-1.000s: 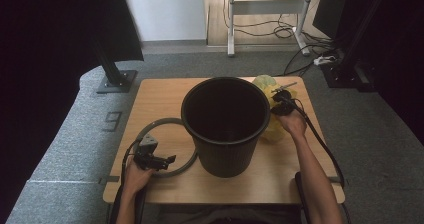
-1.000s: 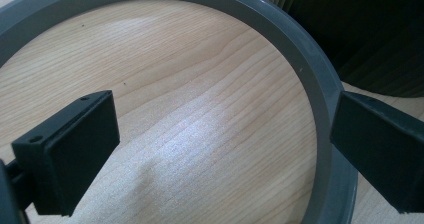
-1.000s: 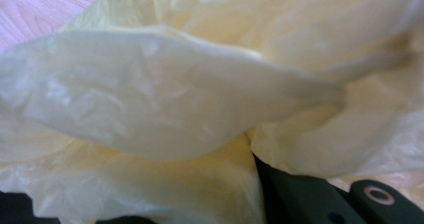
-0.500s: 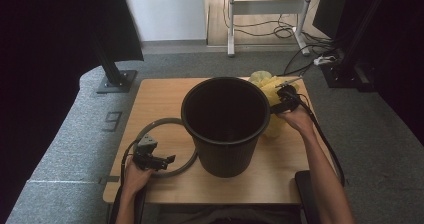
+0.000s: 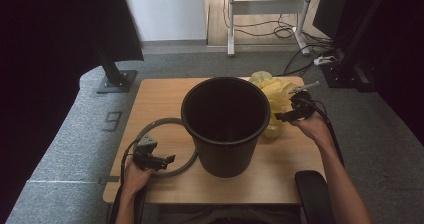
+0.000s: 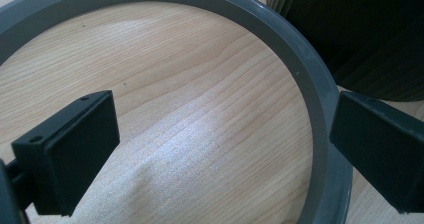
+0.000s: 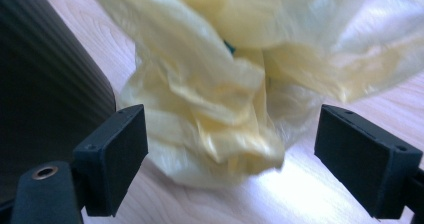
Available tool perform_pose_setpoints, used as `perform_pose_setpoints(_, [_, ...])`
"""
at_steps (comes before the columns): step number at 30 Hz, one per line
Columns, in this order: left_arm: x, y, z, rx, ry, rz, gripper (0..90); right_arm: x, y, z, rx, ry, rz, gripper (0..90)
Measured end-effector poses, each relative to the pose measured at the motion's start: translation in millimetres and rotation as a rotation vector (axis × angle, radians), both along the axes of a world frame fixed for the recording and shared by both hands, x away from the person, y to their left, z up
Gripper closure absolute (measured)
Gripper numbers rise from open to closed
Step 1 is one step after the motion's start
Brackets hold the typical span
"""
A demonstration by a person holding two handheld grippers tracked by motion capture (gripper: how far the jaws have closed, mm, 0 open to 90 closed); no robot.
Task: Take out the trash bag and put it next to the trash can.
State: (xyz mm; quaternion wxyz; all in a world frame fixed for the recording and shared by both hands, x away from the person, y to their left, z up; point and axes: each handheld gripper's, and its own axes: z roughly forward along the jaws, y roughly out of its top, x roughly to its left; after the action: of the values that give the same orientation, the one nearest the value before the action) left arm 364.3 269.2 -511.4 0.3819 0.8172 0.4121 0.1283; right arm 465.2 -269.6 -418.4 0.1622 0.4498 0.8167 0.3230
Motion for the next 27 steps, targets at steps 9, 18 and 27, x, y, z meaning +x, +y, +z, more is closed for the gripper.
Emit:
perform_pose_setpoints(9, [3.7,0.6,-1.0,0.003,0.029,0.007,0.0,-28.5,-22.8,-31.7,0.038,0.01,-0.033,6.8])
perform_pose_setpoints(18, [17.5,10.5,-8.1,0.043,0.02,0.06,0.0,-42.8,-34.2,-72.8,0.042,-0.008,-0.09,3.5])
perform_pose_setpoints(27, [19.5,10.3,-10.7,0.092,0.018,0.09,0.0,-47.5,-36.4,-114.9,-0.006,0.008,-0.111,3.6])
